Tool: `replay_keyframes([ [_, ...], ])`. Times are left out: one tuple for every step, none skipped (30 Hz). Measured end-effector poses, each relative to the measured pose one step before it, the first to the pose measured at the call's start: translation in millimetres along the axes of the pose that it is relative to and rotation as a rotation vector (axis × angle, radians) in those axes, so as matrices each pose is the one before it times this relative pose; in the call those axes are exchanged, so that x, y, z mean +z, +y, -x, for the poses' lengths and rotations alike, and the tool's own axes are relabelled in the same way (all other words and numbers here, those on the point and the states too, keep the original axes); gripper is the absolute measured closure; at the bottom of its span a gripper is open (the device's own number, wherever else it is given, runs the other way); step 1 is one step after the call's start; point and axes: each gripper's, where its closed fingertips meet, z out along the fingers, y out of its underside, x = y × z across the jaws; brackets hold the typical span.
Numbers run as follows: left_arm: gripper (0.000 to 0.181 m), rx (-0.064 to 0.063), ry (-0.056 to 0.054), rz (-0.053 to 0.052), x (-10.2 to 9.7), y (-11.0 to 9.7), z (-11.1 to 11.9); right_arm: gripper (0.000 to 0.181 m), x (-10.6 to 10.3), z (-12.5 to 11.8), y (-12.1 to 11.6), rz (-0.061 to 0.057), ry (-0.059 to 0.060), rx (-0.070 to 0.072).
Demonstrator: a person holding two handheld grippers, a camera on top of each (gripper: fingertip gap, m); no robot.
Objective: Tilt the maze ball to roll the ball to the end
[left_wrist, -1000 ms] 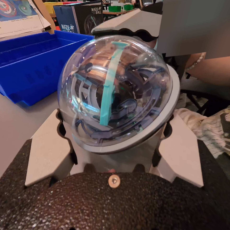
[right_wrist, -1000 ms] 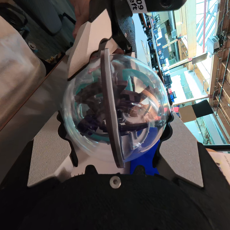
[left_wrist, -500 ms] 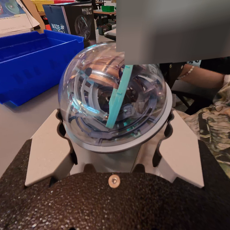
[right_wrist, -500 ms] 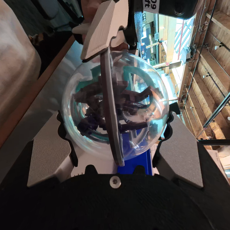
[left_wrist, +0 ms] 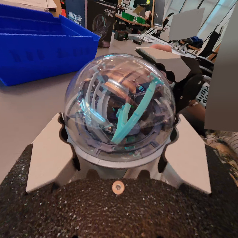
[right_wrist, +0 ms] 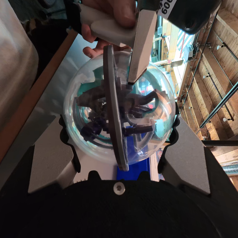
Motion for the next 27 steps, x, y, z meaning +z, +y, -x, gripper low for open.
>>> replay_keyframes([
  [0.024, 0.0203, -0.0124, 0.0024, 0.38, 0.92, 1.21, 0.025, 0.55, -0.65, 1.49, 0.0080, 0.0032, -0.0085],
  [0.024, 0.0430, -0.0116, 0.0144, 0.68, 2.96, 0.81, 0.024, 0.19, -0.47, 0.74, -0.0025, 0.0040, 0.0007],
  [0.024, 0.0442, -0.0139, 0.0080, 0.76, 1.95, 1.22, 0.025, -0.32, -0.31, -0.03, -0.0081, 0.0025, 0.0152],
  [0.024, 0.0370, -0.0132, -0.0008, 0.58, 0.55, 1.47, 0.026, -1.03, 0.02, -2.70, -0.0202, -0.0004, 0.0154],
  [0.025, 0.0347, -0.0106, 0.0030, 0.53, 0.77, 1.17, 0.026, -1.33, 0.75, -2.79, -0.0153, -0.0052, 0.0135],
  [0.025, 0.0386, -0.0112, 0.0089, 0.54, 1.37, 1.14, 0.026, -1.36, 1.31, -3.09, -0.0138, -0.0065, 0.0105],
  [0.026, 0.0424, -0.0156, 0.0120, 0.44, 1.60, 1.50, 0.026, -1.59, 1.86, -3.40, -0.0131, -0.0099, 0.0106],
  [0.026, 0.0408, -0.0163, 0.0120, 0.70, 1.64, 1.67, 0.026, -1.90, 2.17, -3.30, -0.0128, -0.0154, 0.0137],
  [0.027, 0.0351, -0.0138, 0.0091, 0.59, 1.46, 1.75, 0.026, -2.29, 1.82, -3.21, -0.0136, -0.0185, 0.0186],
  [0.028, 0.0271, -0.0083, 0.0076, 0.49, 1.04, 1.63, 0.026, -2.61, 1.36, -2.71, -0.0138, -0.0216, 0.0224],
  [0.029, 0.0186, -0.0021, 0.0067, 0.44, 0.42, 1.20, 0.027, -2.79, 0.41, -1.21, -0.0081, -0.0221, 0.0218],
  [0.030, 0.0093, 0.0015, 0.0050, 0.43, -0.15, 1.17, 0.028, -2.98, -0.94, 1.20, 0.0014, -0.0194, 0.0197],
  [0.032, 0.0002, 0.0032, 0.0020, 0.59, -0.96, 1.13, 0.029, -3.05, -2.22, 3.33, 0.0092, -0.0151, 0.0145],
  [0.034, -0.0036, 0.0022, 0.0020, 0.78, -1.10, 1.37, 0.033, -3.51, -3.41, 3.59, 0.0065, -0.0120, 0.0170],
  [0.036, -0.0034, 0.0006, 0.0040, 0.84, -0.91, 1.66, 0.038, -3.54, -4.42, 2.89, -0.0026, -0.0093, 0.0281],
  [0.038, -0.0023, 0.0014, 0.0065, 1.41, -0.58, 1.39, 0.045, -3.05, -5.83, 2.31, -0.0099, -0.0023, 0.0407],
  [0.039, 0.0008, -0.0004, 0.0078, 1.97, -0.25, 1.79, 0.051, -1.12, -6.94, 2.60, -0.0135, 0.0039, 0.0542],
  [0.039, 0.0025, -0.0017, 0.0046, 2.44, -0.64, 1.84, 0.049, 1.11, -5.49, 4.04, -0.0141, -0.0043, 0.0666],
  [0.039, -0.0081, -0.0033, 0.0003, 2.67, -1.40, 2.41, 0.041, 2.84, -4.46, 4.65, -0.0196, -0.0112, 0.0763],
  [0.039, -0.0246, -0.0019, -0.0059, 2.81, -2.22, 3.07, 0.038, 2.85, -6.20, 3.27, -0.0218, 0.0032, 0.0704],
  [0.039, -0.0329, 0.0055, -0.0071, 2.51, -1.67, 2.76, 0.040, 1.96, -6.48, 1.16, -0.0201, 0.0107, 0.0477],
  [0.039, -0.0254, 0.0125, -0.0058, 2.00, -0.65, 2.00, 0.041, 1.66, -4.44, 0.26, -0.0156, 0.0042, 0.0275],
  [0.039, -0.0210, 0.0147, -0.0053, 1.34, -0.08, 1.49, 0.045, 1.42, -4.29, -0.53, -0.0183, 0.0089, 0.0157],
  [0.039, -0.0210, 0.0122, -0.0074, 0.94, -0.40, 1.34, 0.047, 1.75, -3.37, 0.65, -0.0094, 0.0089, 0.0076],
  [0.039, -0.0192, 0.0095, -0.0057, 0.70, -0.75, 1.56, 0.046, 2.04, -1.65, 1.52, -0.0002, 0.0014, 0.0093],
  [0.039, -0.0154, 0.0088, 0.0008, 0.57, -0.69, 1.37, 0.044, 1.81, -1.32, 1.80, 0.0044, 0.0039, 0.0032],
  [0.039, -0.0104, 0.0087, 0.0073, 0.47, -0.48, 1.04, 0.040, 1.42, -0.45, 2.28, 0.0092, 0.0031, -0.0071],
])
